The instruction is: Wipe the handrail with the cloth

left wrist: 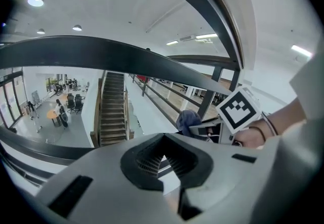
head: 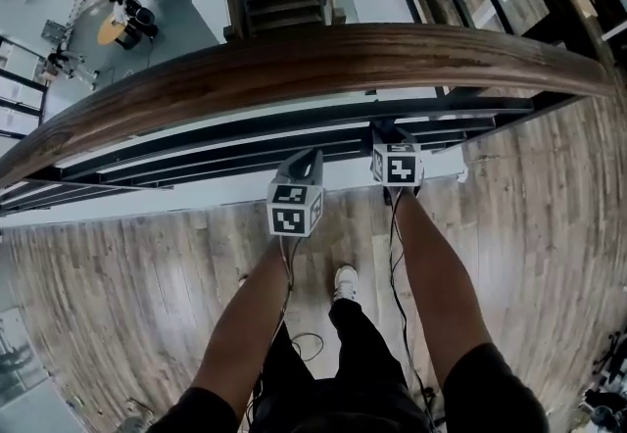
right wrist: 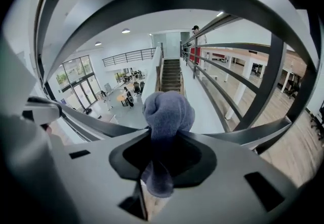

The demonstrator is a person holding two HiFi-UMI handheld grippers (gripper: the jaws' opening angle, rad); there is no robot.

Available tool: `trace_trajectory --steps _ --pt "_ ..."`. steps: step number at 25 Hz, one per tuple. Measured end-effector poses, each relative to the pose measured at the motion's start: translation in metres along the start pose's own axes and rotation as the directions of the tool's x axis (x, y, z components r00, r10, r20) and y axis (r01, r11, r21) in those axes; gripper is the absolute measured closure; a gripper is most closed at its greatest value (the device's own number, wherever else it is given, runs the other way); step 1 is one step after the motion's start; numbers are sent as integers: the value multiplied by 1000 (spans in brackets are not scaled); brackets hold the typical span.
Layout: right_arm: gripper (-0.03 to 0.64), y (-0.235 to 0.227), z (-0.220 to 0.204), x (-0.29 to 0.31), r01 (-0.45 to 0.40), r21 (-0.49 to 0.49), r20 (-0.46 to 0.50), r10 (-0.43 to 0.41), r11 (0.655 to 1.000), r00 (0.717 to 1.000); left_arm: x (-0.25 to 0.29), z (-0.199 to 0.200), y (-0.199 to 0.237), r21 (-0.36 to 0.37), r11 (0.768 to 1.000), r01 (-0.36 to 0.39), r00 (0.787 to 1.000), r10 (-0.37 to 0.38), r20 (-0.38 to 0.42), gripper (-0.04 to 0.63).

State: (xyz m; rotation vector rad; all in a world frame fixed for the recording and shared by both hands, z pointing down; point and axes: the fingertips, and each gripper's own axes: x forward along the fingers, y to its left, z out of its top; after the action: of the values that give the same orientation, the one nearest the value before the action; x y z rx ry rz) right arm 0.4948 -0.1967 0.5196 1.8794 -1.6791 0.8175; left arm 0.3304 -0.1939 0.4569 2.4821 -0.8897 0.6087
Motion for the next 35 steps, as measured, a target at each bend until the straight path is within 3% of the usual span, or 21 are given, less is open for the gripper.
trace_trajectory --steps 7,16,22,28,35 --pt "512 -111 -12 -18 82 12 -24 -82 997 996 49 3 -71 28 999 39 999 -38 -37 597" --pt "512 -219 -19 -38 164 -129 -42 -170 978 985 79 7 -146 90 987 135 990 -130 -55 597" --pt "512 -281 -27 -46 242 -106 -60 -249 964 967 80 -19 -150 123 981 149 985 -136 -107 597" --pt "513 -314 -26 -55 305 -167 -77 -320 938 944 80 -28 -134 115 985 129 986 -115 -122 597" --pt "514 -333 -26 -65 363 -133 -37 -371 922 928 72 -25 -132 80 990 119 991 -114 -69 597"
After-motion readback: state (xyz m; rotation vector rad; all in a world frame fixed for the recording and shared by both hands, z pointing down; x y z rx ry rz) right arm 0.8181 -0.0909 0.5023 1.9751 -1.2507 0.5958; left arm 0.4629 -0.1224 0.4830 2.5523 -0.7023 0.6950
